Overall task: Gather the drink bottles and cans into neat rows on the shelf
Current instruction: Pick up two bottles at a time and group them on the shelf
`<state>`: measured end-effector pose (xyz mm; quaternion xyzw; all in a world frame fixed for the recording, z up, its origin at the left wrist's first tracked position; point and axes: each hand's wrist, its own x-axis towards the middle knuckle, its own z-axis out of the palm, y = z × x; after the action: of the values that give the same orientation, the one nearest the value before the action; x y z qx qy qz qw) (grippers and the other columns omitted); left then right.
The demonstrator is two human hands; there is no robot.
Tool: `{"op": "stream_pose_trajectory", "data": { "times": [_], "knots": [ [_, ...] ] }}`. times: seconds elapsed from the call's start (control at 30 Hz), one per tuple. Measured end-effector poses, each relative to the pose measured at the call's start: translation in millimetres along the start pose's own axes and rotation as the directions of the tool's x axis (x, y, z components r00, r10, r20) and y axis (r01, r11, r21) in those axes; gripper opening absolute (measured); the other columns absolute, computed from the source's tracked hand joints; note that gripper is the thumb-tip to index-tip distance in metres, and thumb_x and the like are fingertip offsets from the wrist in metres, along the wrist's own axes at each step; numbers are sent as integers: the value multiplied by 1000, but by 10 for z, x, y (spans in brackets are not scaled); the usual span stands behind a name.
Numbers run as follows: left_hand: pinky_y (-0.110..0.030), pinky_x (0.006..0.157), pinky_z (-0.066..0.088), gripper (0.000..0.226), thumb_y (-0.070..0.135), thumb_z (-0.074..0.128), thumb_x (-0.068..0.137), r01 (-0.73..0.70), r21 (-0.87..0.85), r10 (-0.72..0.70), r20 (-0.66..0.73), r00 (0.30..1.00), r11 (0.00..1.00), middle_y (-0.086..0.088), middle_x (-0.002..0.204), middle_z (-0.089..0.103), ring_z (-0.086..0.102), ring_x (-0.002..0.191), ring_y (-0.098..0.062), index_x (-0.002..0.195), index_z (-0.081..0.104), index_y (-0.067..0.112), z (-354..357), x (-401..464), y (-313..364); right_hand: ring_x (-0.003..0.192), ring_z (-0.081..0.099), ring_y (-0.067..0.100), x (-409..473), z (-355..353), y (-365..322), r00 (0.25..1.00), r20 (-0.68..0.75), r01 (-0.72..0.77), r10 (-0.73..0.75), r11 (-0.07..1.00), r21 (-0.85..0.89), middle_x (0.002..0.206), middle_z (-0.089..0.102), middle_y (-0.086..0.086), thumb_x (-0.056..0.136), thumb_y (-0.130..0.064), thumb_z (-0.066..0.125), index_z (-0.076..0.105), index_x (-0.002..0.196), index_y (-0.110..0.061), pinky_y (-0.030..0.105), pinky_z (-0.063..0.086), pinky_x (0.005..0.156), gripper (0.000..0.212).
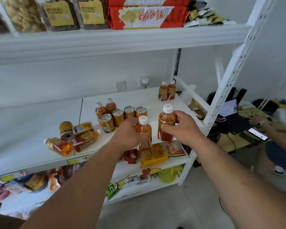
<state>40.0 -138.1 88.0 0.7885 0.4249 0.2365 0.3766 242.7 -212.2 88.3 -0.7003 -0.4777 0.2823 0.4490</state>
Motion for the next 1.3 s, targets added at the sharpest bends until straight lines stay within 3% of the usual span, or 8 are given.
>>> {"op": "stream_pose_trajectory", "data": {
  "times": [0.2,0.3,0.47,0.63,0.7,0.8,0.97,1.3],
  "knots": [
    [-23,64,54,17,18,82,74,-31,-14,31,32,999,999,9,75,72,66,68,-2,83,68,20,229,107,128,102,66,5,-5,-234,132,999,-36,-29,29,1000,-4,110,71,-16,76,-23,84,67,121,-29,30,52,92,48],
    [-16,62,51,27,22,83,72,-10,-17,10,30,1000,1000,11,82,72,65,73,2,91,65,26,363,228,200,105,66,6,76,-367,230,999,-35,-40,40,999,0,113,70,-15,76,-23,85,64,126,-28,32,52,96,54],
    [-18,62,48,45,26,85,70,55,-6,-55,-7,998,998,11,90,69,64,77,1,105,57,27,631,520,353,110,65,8,327,-635,441,998,-9,-62,62,998,19,120,68,-13,75,-24,86,58,132,-27,38,52,102,63],
    [-22,66,53,49,29,84,69,92,52,-90,-42,995,994,12,95,68,65,85,-3,110,58,26,913,872,555,107,67,9,662,-933,615,999,28,-36,37,999,-27,115,70,-15,68,-34,86,62,123,-33,44,54,98,60],
    [-29,71,57,52,30,85,68,114,55,-111,-66,992,992,12,98,67,65,87,-5,113,58,26,1024,998,614,109,66,11,795,-1063,667,999,48,-22,24,999,-33,117,69,-13,71,-32,86,61,125,-32,43,53,99,60],
    [-27,67,57,53,31,85,69,144,61,-138,-95,986,988,12,99,67,64,86,-3,114,58,27,1174,1144,711,111,63,13,974,-1252,726,997,79,-9,13,998,-54,121,67,-10,77,-26,86,58,131,-29,38,51,99,61],
    [-31,70,59,45,32,83,70,175,89,-163,-132,978,981,13,96,68,64,84,-2,107,57,31,1354,1366,848,105,62,11,1258,-1441,809,994,110,26,-18,997,-68,114,66,-10,77,-23,85,60,128,-27,28,45,88,57],
    [-37,76,59,48,30,82,71,248,78,-238,-125,963,966,12,102,66,64,91,-10,111,56,33,1414,2162,654,114,57,14,2013,-1336,987,991,123,-42,57,992,-120,124,60,-9,80,-25,84,53,139,-28,33,46,97,66]
  ]
}}
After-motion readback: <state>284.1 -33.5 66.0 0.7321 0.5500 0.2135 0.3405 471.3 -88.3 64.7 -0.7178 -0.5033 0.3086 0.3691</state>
